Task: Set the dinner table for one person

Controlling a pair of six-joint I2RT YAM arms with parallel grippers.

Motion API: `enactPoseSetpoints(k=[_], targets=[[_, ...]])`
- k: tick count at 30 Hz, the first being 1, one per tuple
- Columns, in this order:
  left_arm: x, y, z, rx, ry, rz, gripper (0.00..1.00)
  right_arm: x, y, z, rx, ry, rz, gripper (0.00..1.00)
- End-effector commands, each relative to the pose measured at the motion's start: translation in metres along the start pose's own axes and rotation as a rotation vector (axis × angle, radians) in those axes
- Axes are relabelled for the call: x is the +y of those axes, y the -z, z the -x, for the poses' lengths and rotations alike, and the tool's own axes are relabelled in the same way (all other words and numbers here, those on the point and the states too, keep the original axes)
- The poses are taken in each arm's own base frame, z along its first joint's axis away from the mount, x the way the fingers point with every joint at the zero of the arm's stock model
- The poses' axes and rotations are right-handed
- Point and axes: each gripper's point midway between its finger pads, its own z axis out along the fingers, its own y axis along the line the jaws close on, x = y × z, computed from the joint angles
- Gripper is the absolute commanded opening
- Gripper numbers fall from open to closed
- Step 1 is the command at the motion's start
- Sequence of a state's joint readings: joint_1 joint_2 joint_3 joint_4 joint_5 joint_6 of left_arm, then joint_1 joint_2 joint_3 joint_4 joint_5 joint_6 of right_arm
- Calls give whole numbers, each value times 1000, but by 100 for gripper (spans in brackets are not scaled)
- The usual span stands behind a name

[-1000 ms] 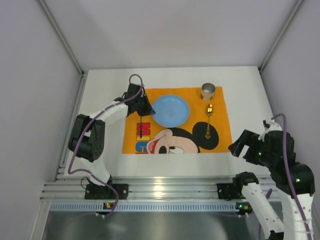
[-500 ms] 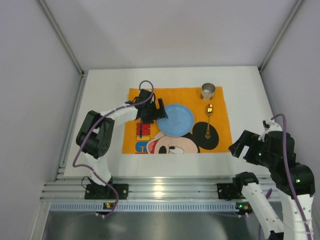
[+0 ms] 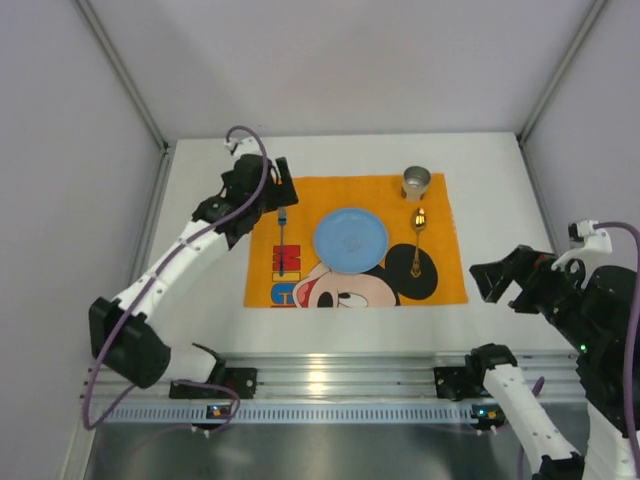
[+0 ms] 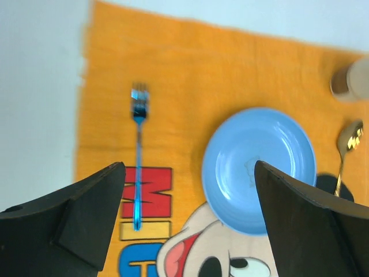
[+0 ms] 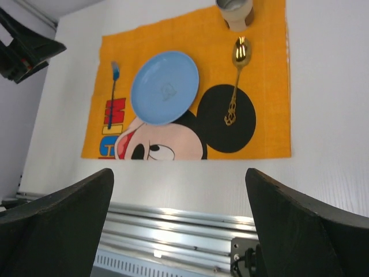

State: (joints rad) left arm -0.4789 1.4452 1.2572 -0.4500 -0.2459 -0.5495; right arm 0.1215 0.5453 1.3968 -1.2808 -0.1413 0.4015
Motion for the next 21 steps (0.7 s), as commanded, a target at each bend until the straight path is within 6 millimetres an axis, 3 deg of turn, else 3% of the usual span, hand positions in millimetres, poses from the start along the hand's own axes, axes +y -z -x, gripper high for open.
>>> enactPoseSetpoints(k=[1, 2, 3, 4, 5, 6, 7, 8, 9, 10, 11, 12, 13, 15, 16, 18, 20, 21], targets=[[70, 53, 52, -245, -64, 338, 99, 9, 0, 20, -76, 7, 35, 98], [79, 71, 64, -317, -104, 357, 99, 7, 1, 20, -82, -13, 24, 98], [87, 76, 67, -357, -145, 378, 99, 1, 1, 21, -98, -32, -10, 100], [97, 65, 54, -407, -181, 383, 90, -3, -2, 17, -95, -87, -38, 100], [106, 80, 56, -463, -270, 384, 81, -13, 3, 17, -140, -118, -78, 100], [113, 82, 47, -494, -281, 379, 81, -20, 5, 17, -178, -150, -113, 100], [133, 70, 13, -478, -315, 392, 81, -29, 2, 14, -207, -215, -145, 100], [127, 87, 24, -604, -265, 319, 81, -35, 15, 15, -291, -222, -149, 100], [131, 87, 16, -644, -268, 289, 82, -31, 19, 14, -321, -186, -105, 100], [145, 69, -26, -604, -322, 265, 83, -23, 21, 22, -378, -79, -44, 100], [128, 81, -15, -734, -338, 152, 83, -11, 36, 20, -434, -37, 44, 100], [136, 65, -50, -688, -424, 121, 84, -9, 41, 23, -468, -37, 67, 100], [137, 64, -57, -694, -464, 110, 83, -8, 43, 22, -477, -52, 84, 100], [154, 63, -56, -717, -423, 180, 86, -7, 42, 20, -467, -57, 89, 100], [161, 55, -66, -692, -405, 189, 86, -8, 40, 19, -452, -58, 80, 100], [163, 52, -60, -728, -358, 152, 87, -3, 37, 18, -430, -52, 103, 100], [171, 34, -70, -666, -317, 133, 86, -2, 32, 21, -419, -52, 101, 100], [179, 35, -56, -710, -283, 154, 85, -1, 30, 23, -417, -46, 98, 100]])
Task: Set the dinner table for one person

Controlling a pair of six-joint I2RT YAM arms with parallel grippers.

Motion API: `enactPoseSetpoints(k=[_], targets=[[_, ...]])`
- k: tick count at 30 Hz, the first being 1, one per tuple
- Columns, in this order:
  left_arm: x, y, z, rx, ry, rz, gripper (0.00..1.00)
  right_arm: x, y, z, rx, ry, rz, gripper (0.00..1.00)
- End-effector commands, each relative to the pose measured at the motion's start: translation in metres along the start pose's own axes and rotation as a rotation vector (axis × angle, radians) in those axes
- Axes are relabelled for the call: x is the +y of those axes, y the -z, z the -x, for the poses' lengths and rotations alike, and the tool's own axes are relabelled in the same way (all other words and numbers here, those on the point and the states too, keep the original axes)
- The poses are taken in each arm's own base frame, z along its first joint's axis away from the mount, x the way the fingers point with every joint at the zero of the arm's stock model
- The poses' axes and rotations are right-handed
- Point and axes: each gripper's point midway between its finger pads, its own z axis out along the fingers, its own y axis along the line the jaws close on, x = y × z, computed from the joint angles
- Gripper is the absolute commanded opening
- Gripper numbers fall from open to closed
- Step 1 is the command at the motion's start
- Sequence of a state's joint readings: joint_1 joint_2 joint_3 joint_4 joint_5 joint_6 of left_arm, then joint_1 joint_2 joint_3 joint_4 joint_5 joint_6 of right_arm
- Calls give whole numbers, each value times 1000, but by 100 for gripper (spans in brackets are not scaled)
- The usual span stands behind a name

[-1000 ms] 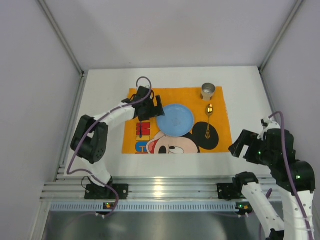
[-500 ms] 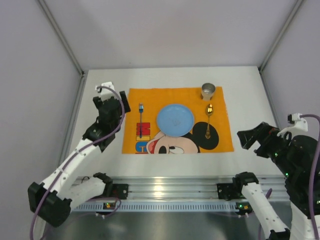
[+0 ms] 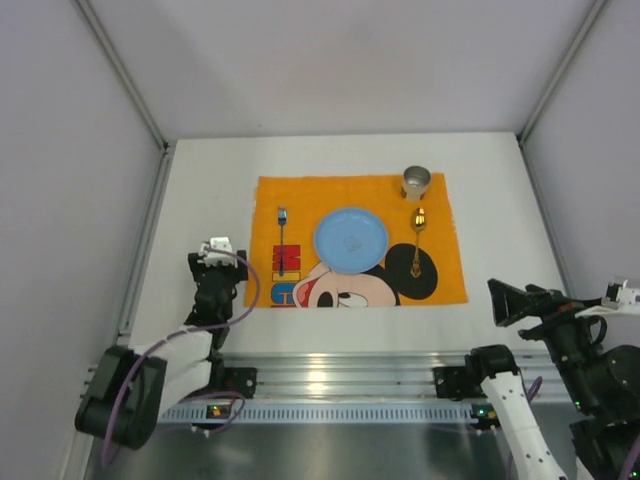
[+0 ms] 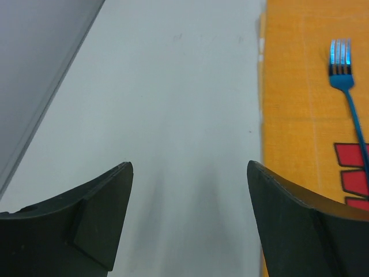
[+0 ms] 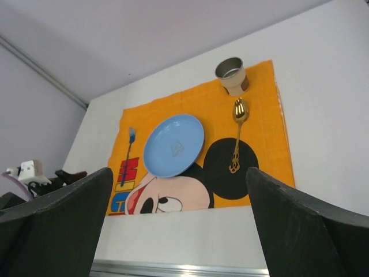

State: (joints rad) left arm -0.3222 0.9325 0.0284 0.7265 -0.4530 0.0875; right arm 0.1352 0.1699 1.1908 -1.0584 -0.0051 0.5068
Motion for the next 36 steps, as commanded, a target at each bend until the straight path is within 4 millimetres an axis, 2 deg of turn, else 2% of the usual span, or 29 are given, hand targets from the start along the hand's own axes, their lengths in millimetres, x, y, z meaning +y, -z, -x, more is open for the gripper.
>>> enactPoseSetpoints(k=[1, 2, 3, 4, 6, 7, 9, 10, 11, 14, 15, 18, 19, 20, 21, 22, 24, 25, 26, 27, 28, 29, 30, 31, 32, 36], targets=[[6, -23, 38, -172, 143, 8, 85, 12, -21, 14, -5, 24, 38, 100], [8, -30, 40, -172, 153, 12, 85, 14, -24, 14, 3, 30, 46, 100], [17, -43, 50, -195, 169, 28, 83, 15, -27, 15, 7, 41, 47, 100], [13, -54, 41, -168, 164, 6, 81, 16, -32, 17, 13, 44, 46, 100], [17, -76, 36, -130, 205, 34, 80, 17, -38, 19, 13, 53, 44, 100], [16, -84, 18, -98, 208, 43, 79, 18, -45, 21, 14, 56, 45, 100], [16, -102, 18, -66, 191, 36, 80, 20, -51, 23, 11, 64, 52, 100], [13, -102, 10, 11, 219, 23, 83, 20, -58, 23, 9, 64, 53, 100], [18, -103, 22, -61, 218, 30, 85, 21, -60, 24, 6, 61, 56, 100], [14, -100, 14, -27, 209, 10, 87, 10, -79, 15, 14, 48, 15, 100], [13, -100, 8, 5, 209, 8, 99, 5, -85, 11, 19, 42, -2, 100], [15, -100, 11, -35, 200, 12, 99, -24, -118, -2, 17, 15, -132, 100], [14, -100, 11, -32, 199, 11, 99, -32, -137, -6, 6, 19, -159, 100], [14, -100, 11, -32, 199, 11, 99, -38, -147, -5, -16, 30, -183, 100], [14, -100, 10, -29, 199, 12, 99, -38, -157, -1, -39, 64, -171, 100], [14, -100, 11, -31, 199, 11, 99, -33, -177, 8, -94, 83, -136, 100], [14, -100, 11, -31, 199, 11, 99, -25, -195, 16, -140, 133, -86, 100], [14, -100, 11, -31, 199, 11, 99, -20, -213, 24, -193, 146, -56, 100], [14, -100, 10, -29, 199, 11, 99, -15, -222, 26, -206, 176, -21, 100], [14, -100, 11, -31, 201, 11, 99, -14, -231, 27, -209, 305, 0, 100], [14, -100, 11, -31, 199, 12, 99, -12, -251, 20, -185, 405, 32, 100], [14, -100, 11, -31, 199, 11, 99, -8, -262, 9, -137, 499, 86, 100], [14, -100, 11, -31, 199, 11, 99, -18, -272, -1, -92, 628, 79, 100], [14, -100, 11, -29, 199, 12, 99, -35, -289, -23, -15, 653, 54, 100], [14, -100, 10, -29, 199, 11, 99, -41, -295, -36, 18, 665, 66, 100], [14, -100, 11, -31, 199, 11, 99, -82, -309, -90, 83, 644, 61, 100]])
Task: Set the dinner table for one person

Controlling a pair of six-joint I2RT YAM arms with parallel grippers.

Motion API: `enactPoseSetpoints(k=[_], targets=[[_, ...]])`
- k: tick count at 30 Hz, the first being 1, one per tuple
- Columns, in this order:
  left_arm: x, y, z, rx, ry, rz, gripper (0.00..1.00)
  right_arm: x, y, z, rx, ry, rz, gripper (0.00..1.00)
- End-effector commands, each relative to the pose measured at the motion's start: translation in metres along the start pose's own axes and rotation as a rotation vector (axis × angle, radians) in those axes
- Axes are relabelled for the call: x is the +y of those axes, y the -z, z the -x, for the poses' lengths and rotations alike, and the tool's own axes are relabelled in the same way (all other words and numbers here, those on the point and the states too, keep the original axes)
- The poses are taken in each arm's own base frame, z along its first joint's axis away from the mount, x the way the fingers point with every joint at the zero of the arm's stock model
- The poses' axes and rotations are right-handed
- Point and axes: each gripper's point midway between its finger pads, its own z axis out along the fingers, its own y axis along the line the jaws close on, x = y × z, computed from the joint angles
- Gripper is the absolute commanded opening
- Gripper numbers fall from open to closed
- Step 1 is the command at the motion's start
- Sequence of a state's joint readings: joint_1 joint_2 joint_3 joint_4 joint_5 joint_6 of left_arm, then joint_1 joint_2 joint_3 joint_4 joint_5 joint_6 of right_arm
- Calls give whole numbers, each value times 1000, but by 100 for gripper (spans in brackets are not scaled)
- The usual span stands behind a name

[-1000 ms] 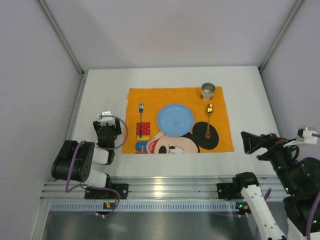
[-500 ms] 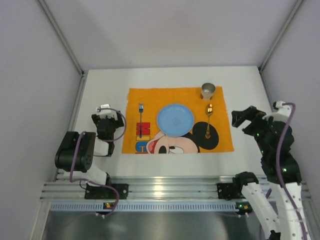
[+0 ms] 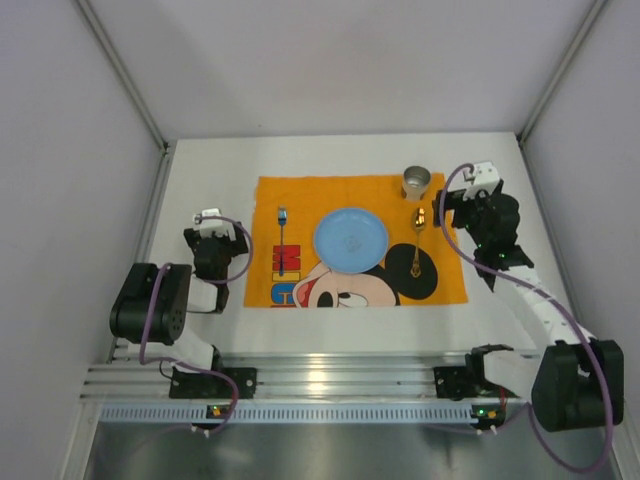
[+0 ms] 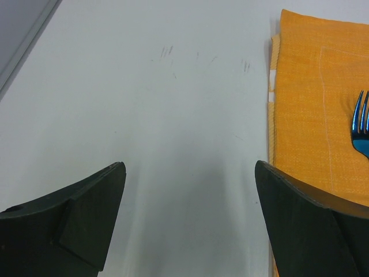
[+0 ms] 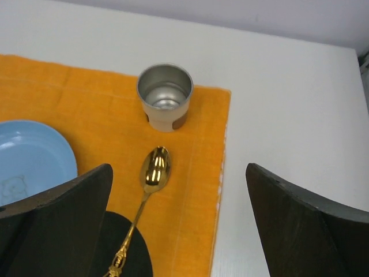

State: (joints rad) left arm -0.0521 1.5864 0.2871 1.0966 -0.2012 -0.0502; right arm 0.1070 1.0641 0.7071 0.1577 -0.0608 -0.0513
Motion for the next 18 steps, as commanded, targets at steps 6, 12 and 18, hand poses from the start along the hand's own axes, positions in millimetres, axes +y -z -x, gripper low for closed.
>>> enactPoseSetpoints(k=[6, 12, 18], targets=[[-2, -4, 19, -69, 23, -9, 99, -27, -8, -65, -167, 16, -15, 100], [-1, -4, 19, -69, 21, -7, 99, -40, -9, -95, -238, -21, -48, 100], [-2, -4, 19, -69, 23, -9, 99, -44, -17, -104, -172, -27, -113, 100]])
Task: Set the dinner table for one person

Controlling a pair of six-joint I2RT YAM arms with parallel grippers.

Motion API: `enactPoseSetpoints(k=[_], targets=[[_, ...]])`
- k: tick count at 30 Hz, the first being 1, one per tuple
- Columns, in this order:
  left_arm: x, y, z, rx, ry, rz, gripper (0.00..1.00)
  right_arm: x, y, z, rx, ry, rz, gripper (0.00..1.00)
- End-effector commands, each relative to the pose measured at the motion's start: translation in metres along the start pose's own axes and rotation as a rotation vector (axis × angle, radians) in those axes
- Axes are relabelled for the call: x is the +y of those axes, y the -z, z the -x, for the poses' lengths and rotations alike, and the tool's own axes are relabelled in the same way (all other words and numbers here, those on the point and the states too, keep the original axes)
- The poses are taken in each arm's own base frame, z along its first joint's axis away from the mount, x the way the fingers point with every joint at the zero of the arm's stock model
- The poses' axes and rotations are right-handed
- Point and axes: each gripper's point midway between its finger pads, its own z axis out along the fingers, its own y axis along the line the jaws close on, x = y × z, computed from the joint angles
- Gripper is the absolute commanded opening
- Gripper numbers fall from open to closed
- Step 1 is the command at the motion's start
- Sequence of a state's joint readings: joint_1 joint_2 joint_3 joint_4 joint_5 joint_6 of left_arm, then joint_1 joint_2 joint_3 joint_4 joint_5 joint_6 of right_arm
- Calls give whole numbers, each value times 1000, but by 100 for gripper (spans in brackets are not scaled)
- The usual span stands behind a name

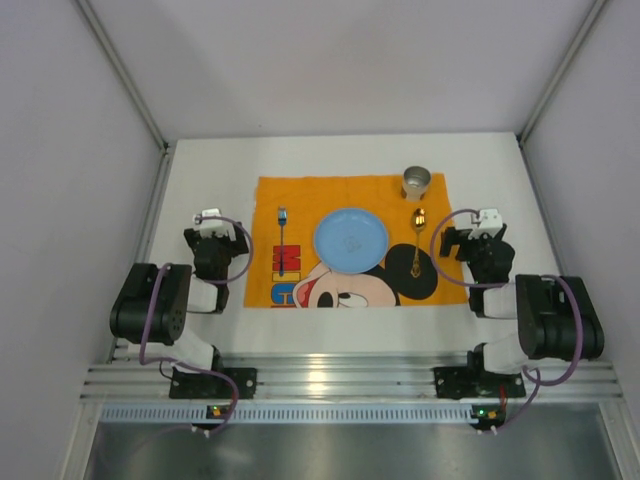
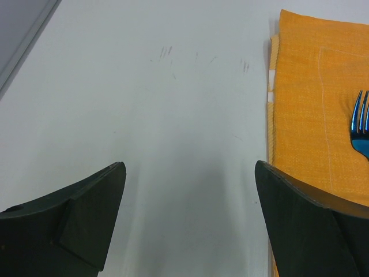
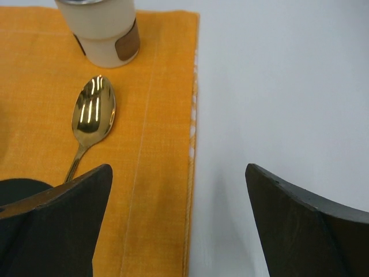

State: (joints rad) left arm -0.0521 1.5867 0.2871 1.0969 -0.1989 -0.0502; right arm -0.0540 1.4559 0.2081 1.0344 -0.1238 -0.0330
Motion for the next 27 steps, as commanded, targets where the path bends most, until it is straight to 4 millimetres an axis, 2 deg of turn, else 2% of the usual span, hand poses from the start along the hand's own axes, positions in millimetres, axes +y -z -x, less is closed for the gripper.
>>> enactPoseSetpoints(k=[1, 27], targets=[[-1, -4, 19, -69, 21, -6, 99, -2, -10, 55, -189, 19, -17, 100], [-1, -4, 20, -71, 22, -7, 99, 1, -10, 55, -189, 29, -11, 100]])
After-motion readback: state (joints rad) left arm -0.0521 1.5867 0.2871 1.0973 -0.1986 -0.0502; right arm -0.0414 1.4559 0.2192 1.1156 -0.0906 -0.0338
